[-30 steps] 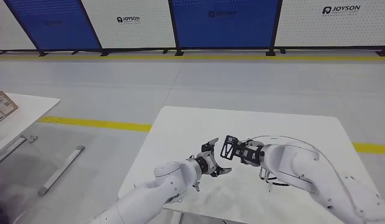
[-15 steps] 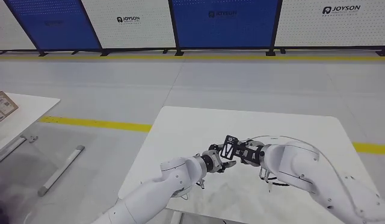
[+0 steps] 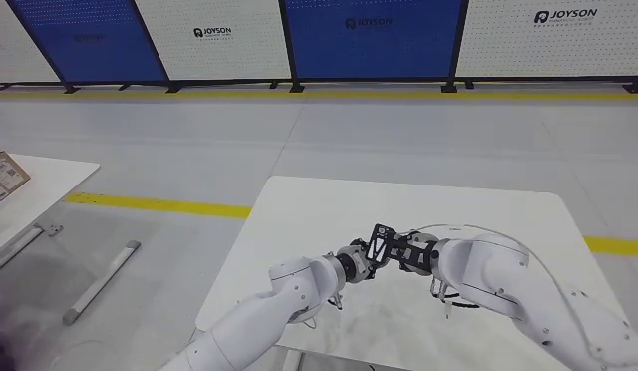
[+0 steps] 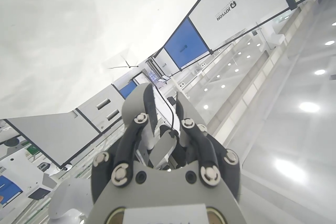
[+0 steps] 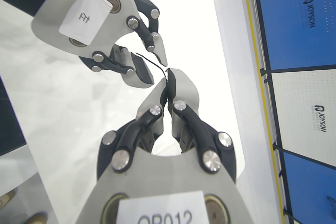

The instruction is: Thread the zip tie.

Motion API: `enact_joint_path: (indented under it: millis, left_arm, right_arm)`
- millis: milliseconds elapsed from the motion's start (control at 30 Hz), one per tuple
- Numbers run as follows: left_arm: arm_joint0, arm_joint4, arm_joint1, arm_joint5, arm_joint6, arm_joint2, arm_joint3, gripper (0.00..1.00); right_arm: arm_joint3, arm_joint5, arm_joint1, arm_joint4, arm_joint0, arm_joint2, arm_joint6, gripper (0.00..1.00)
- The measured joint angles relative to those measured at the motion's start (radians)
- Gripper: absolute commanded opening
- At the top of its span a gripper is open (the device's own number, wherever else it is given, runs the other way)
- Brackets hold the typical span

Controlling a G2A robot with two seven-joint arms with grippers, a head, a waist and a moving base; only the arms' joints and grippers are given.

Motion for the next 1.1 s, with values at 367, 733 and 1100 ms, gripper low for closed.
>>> enact_joint_path:
  millis: [367, 733, 1100]
  left_arm:
    - [-0.002, 0.0, 0.009, 0.0, -0.003, 0.008, -0.007, 0.0]
    - [0.042, 0.273, 0.023, -0.069, -0.013, 0.018, -0.027, 0.0]
    - [0.143, 0.769, 0.033, -0.229, -0.042, 0.07, -0.064, 0.0]
  right_arm:
    - [0.005, 0.0, 0.001, -0.016, -0.027, 0.018, -0.03, 1.0]
    - [-0.037, 0.01, 0.062, 0.038, -0.186, 0.19, -0.102, 1.0]
    - [0.067, 0.0, 0.13, 0.625, -0.279, 0.324, -0.021, 1.0]
